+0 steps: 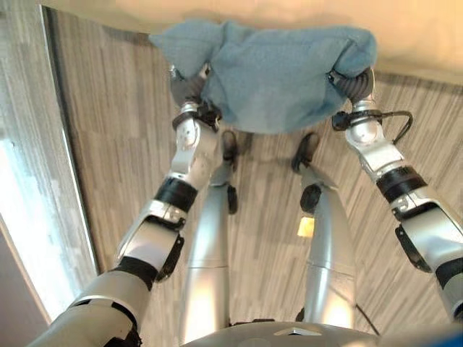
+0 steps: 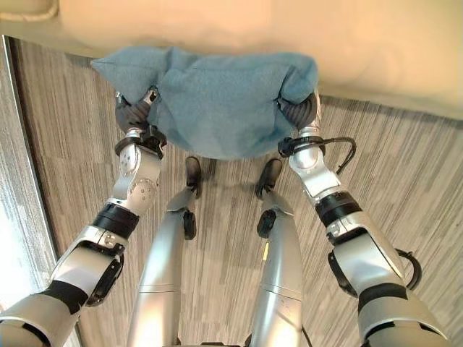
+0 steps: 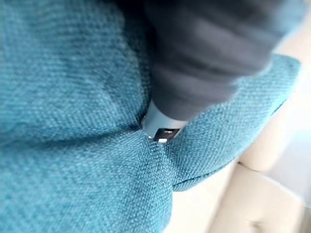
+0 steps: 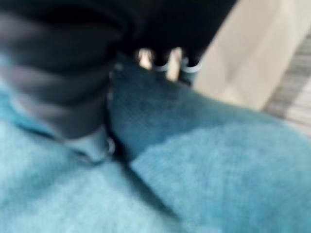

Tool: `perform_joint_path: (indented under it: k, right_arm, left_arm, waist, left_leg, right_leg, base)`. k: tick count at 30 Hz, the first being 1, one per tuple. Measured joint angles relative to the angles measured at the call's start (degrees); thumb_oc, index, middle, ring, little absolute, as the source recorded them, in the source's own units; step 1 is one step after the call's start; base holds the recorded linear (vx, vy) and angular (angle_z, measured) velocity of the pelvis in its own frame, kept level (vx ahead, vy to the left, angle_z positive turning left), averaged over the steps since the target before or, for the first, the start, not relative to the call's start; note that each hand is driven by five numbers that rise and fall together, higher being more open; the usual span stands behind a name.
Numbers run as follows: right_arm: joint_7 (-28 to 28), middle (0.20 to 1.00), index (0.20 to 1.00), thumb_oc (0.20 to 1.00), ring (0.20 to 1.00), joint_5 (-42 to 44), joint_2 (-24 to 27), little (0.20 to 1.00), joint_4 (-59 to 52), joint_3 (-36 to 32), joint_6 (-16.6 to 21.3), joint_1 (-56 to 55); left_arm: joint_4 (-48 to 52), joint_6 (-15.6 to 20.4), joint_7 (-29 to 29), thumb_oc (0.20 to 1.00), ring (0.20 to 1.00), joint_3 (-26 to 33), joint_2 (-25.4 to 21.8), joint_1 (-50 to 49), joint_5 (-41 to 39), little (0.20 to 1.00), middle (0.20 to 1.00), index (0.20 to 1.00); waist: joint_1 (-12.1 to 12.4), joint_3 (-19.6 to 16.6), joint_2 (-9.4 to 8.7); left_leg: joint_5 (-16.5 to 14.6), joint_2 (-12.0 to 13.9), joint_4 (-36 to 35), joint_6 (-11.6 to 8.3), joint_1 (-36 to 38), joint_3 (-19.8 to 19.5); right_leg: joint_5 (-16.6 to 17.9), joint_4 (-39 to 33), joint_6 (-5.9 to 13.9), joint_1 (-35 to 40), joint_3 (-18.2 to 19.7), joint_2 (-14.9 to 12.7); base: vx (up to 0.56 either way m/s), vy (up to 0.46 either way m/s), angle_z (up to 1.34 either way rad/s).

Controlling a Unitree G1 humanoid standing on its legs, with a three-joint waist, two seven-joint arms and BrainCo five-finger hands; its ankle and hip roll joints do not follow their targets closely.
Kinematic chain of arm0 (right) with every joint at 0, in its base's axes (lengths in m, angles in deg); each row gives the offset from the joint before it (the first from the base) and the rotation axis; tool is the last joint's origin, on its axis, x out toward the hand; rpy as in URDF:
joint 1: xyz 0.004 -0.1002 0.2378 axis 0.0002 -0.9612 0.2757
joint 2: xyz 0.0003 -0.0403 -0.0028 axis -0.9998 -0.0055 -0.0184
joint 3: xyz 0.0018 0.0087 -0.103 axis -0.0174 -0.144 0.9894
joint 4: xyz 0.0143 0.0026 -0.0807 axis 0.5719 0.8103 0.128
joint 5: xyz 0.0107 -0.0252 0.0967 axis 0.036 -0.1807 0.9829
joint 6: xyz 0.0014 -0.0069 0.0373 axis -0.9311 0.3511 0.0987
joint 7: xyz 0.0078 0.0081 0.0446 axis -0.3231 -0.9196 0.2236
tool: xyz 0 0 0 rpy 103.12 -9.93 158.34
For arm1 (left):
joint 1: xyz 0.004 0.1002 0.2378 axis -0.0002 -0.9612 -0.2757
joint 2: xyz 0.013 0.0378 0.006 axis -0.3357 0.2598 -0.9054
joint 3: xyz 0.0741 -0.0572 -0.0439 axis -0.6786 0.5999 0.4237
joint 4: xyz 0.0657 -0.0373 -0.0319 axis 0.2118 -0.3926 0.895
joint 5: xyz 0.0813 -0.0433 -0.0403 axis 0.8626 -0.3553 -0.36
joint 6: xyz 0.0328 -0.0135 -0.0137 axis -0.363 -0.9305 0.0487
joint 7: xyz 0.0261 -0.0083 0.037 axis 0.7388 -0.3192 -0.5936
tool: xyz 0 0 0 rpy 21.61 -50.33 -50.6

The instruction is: Pick up all the scattered cushions and arrange them neatly on the sofa.

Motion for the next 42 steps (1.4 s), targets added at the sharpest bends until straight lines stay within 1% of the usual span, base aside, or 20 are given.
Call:
perform_joint_path:
  k: [3,6,10,14,16,18,19,21,22,25,30,33,34,35,36,37,39,40,41,42]
  right_arm:
    - [0.1,0.200,0.200,0.200,0.200,-2.6,-3.7,0.200,-9.4,-4.3,0.1,-8.7]
    - [0.1,0.200,0.200,0.200,0.200,-4.4,-5.6,0.200,-12.1,-5.9,0.8,-15.0]
    - [0.0,0.200,0.200,0.200,0.200,-4.7,-7.4,0.200,-14.6,-7.4,1.3,-20.2]
    - [-0.5,0.200,0.200,0.200,0.200,-4.8,-8.7,0.200,-17.3,-6.1,1.4,-27.8]
    - [-1.0,0.200,0.200,0.200,0.200,-4.9,-9.2,0.200,-17.3,-6.3,1.5,-31.5]
    - [-1.7,0.200,0.200,0.200,0.200,-5.3,-9.0,0.200,-17.3,-6.4,1.5,-32.3]
    - [-2.9,0.200,0.200,0.200,0.200,-5.3,-8.5,0.200,-17.7,-7.4,1.4,-33.5]
    - [-3.5,0.200,0.200,0.200,0.200,-5.4,-8.4,0.200,-19.4,-8.0,1.5,-37.1]
    - [-4.5,0.200,0.200,0.200,0.200,-5.4,-8.4,0.200,-19.6,-8.7,1.5,-38.3]
    - [-5.5,0.200,0.200,0.200,0.200,-5.5,-8.4,0.200,-19.6,-8.7,1.5,-40.7]
    - [-7.6,0.200,0.200,0.200,0.200,-7.0,-8.1,0.200,-19.3,-8.9,1.3,-42.3]
    - [-8.6,0.200,0.200,0.200,0.200,-7.0,-8.3,0.200,-19.2,-9.0,1.1,-43.8]
    - [-8.7,0.200,0.200,0.200,0.200,-7.0,-8.2,0.200,-19.2,-9.0,1.1,-43.8]
    - [-8.8,0.200,0.200,0.200,0.200,-6.9,-7.4,0.200,-19.1,-9.2,1.1,-43.3]
    - [-8.9,0.200,0.200,0.200,0.200,-6.9,-7.1,0.200,-19.1,-9.2,1.1,-43.3]
    - [-9.1,0.200,0.200,0.200,0.200,-6.9,-6.6,0.200,-19.1,-9.2,0.9,-43.4]
    - [-9.1,0.200,0.200,0.200,0.200,-6.9,-6.1,0.200,-19.3,-9.4,0.9,-43.4]
    - [-9.0,0.200,0.200,0.200,0.200,-6.8,-4.9,0.200,-20.1,-9.6,0.9,-43.1]
    - [-9.0,0.200,0.200,0.200,0.200,-6.8,-3.9,0.200,-19.6,-9.6,0.8,-42.5]
    - [-9.0,0.200,0.200,0.200,0.200,-6.5,-5.4,0.200,-18.6,-9.6,0.5,-42.8]
  left_arm:
    - [6.1,-0.2,0.0,0.200,0.200,1.1,-0.8,-7.6,2.5,0.200,0.200,0.200]
    - [8.3,-0.2,0.2,0.200,0.200,0.6,-0.1,-12.6,5.3,0.200,0.200,0.200]
    - [10.8,-0.3,0.3,0.200,0.200,0.2,-0.2,-16.9,7.5,0.200,0.200,0.200]
    - [11.7,-0.9,0.9,0.200,0.200,-1.0,-0.8,-23.2,10.0,0.200,0.200,0.200]
    - [11.7,-1.1,1.7,0.200,0.200,-1.2,0.1,-26.6,10.8,0.200,0.200,0.200]
    - [11.7,-1.4,2.1,0.200,0.200,-1.3,0.4,-27.0,11.0,0.200,0.200,0.200]
    - [11.9,-1.7,2.7,0.200,0.200,-1.2,0.0,-27.9,11.1,0.200,0.200,0.200]
    - [12.1,-1.7,3.2,0.200,0.200,-2.1,0.4,-30.2,11.2,0.200,0.200,0.200]
    - [12.1,-2.2,3.9,0.200,0.200,-2.4,0.5,-31.1,11.2,0.200,0.200,0.200]
    - [12.1,-3.5,5.3,0.200,0.200,-2.6,0.6,-34.2,11.3,0.200,0.200,0.200]
    - [12.1,-4.9,6.8,0.200,0.200,-2.4,0.7,-37.2,11.3,0.200,0.200,0.200]
    - [12.0,-6.3,7.1,0.200,0.200,-2.5,0.6,-38.5,11.2,0.200,0.200,0.200]
    - [12.0,-6.3,7.1,0.200,0.200,-2.5,0.7,-38.5,11.3,0.200,0.200,0.200]
    - [11.8,-6.4,7.3,0.200,0.200,-2.4,0.8,-37.4,11.3,0.200,0.200,0.200]
    - [11.8,-6.4,7.4,0.200,0.200,-2.4,0.8,-37.2,11.3,0.200,0.200,0.200]
    - [11.8,-6.4,7.4,0.200,0.200,-2.4,1.1,-37.9,11.3,0.200,0.200,0.200]
    - [11.7,-6.6,7.5,0.200,0.200,-2.7,0.9,-38.2,11.3,0.200,0.200,0.200]
    - [11.8,-6.7,7.6,0.200,0.200,-2.7,1.9,-38.2,11.3,0.200,0.200,0.200]
    - [12.4,-7.3,7.8,0.200,0.200,-3.2,1.3,-38.0,11.4,0.200,0.200,0.200]
    - [12.6,-7.5,8.0,0.200,0.200,-4.2,-0.8,-37.8,11.9,0.200,0.200,0.200]
  waist:
    - [-0.5,4.2,-1.23]
    - [-0.6,0.4,-1.76]
    - [-0.7,0.3,-1.70]
    - [-0.7,0.3,-1.67]
    - [-0.9,-4.2,-1.05]
    - [-0.8,-4.8,-0.78]
    - [-0.8,-5.2,-0.39]
    - [-1.2,-8.7,0.51]
    - [-1.3,-9.0,0.77]
    - [-1.8,-11.7,1.05]
    - [-2.3,-12.1,0.97]
    - [-1.7,-11.9,0.53]
    - [-1.7,-11.9,0.50]
    - [-1.5,-11.3,0.31]
    - [-1.5,-10.9,-0.14]
    - [-0.4,-10.8,-0.37]
    - [-0.7,-11.0,-0.14]
    - [0.5,-11.6,2.66]
    - [2.0,-12.1,5.25]
    - [2.2,-12.6,1.27]
  left_leg:
    - [0.7,0.0,-4.9,-0.35,11.7,0.1]
    - [0.8,-0.5,-7.8,-0.31,17.1,0.1]
    - [1.7,-0.5,-11.9,-0.32,25.7,0.3]
    - [3.4,-0.1,-19.6,-0.56,39.2,0.2]
    - [3.6,0.2,-23.8,-1.28,44.5,0.1]
    - [4.2,0.2,-25.6,-1.34,47.3,0.1]
    - [5.2,0.5,-28.3,-1.16,51.6,0.3]
    - [5.8,0.6,-31.3,-1.03,55.6,0.1]
    - [6.1,0.6,-33.5,-1.01,59.4,0.3]
    - [6.1,0.9,-36.1,-1.14,64.2,0.3]
    - [5.8,2.0,-35.7,-1.63,66.7,0.1]
    - [4.1,2.6,-30.1,-3.84,65.8,-0.7]
    - [3.8,2.8,-27.8,-4.26,64.7,-1.4]
    - [2.9,2.9,-18.3,-5.49,59.0,-3.4]
    - [3.2,2.7,-14.4,-5.86,56.6,-4.2]
    - [3.2,2.7,-11.1,-5.42,54.7,-4.9]
    - [0.4,0.8,-13.8,-3.84,55.2,-4.3]
    - [-2.9,1.3,-19.6,-2.08,55.8,-4.5]
    - [0.1,4.1,-21.6,-2.02,55.3,-4.3]
    - [-0.5,2.5,-21.0,-2.05,55.3,-3.9]
  right_leg:
    - [0.7,-4.6,0.34,11.4,-0.5,0.6]
    - [0.6,-6.7,0.91,16.4,-0.6,0.7]
    - [1.7,-11.0,1.28,25.0,-1.2,1.2]
    - [2.9,-17.8,1.96,38.2,-2.3,2.3]
    - [3.5,-22.5,2.54,43.9,-3.5,2.7]
    - [4.1,-24.6,2.88,46.9,-3.6,3.4]
    - [5.5,-27.9,2.96,51.4,-3.6,4.1]
    - [7.1,-33.2,3.14,56.7,-4.6,4.8]
    - [8.2,-36.2,3.42,60.9,-4.7,5.3]
    - [8.4,-39.2,3.61,65.8,-5.1,6.0]
    - [7.5,-39.2,3.76,68.6,-5.1,7.1]
    - [6.7,-39.2,2.96,70.5,-5.1,7.9]
    - [6.6,-39.1,2.74,70.6,-5.2,8.2]
    - [4.2,-35.4,0.79,68.0,-4.4,8.3]
    - [3.8,-34.5,0.30,67.6,-4.3,7.9]
    - [3.7,-34.0,0.07,67.2,-3.8,8.0]
    - [3.3,-34.6,0.22,66.3,-2.9,8.0]
    - [2.6,-32.1,0.69,64.1,-2.5,10.3]
    - [-3.2,-14.6,-0.33,58.2,-3.5,12.5]
    - [-10.5,-7.0,0.88,57.7,-2.2,11.4]
  base:
    - [0.02,-0.049,-0.04]
    - [-0.03,-0.063,0.00]
    - [-0.04,-0.053,-0.04]
    - [0.08,-0.057,-0.03]
    - [0.13,-0.050,-0.03]
    - [0.16,-0.039,-0.02]
    - [0.17,-0.061,-0.04]
    - [0.20,-0.067,0.01]
    - [0.21,-0.077,0.02]
    - [0.12,-0.111,-0.01]
    - [0.04,-0.157,0.00]
    - [-0.04,-0.105,0.02]
    - [-0.04,-0.132,0.11]
    - [-0.01,-0.074,0.22]
    - [0.16,-0.022,0.10]
    - [0.14,-0.006,-0.08]
    - [0.30,0.044,-0.28]
    - [0.28,0.057,-0.65]
    - [0.28,0.065,-0.70]
    - [0.20,0.042,-0.43]
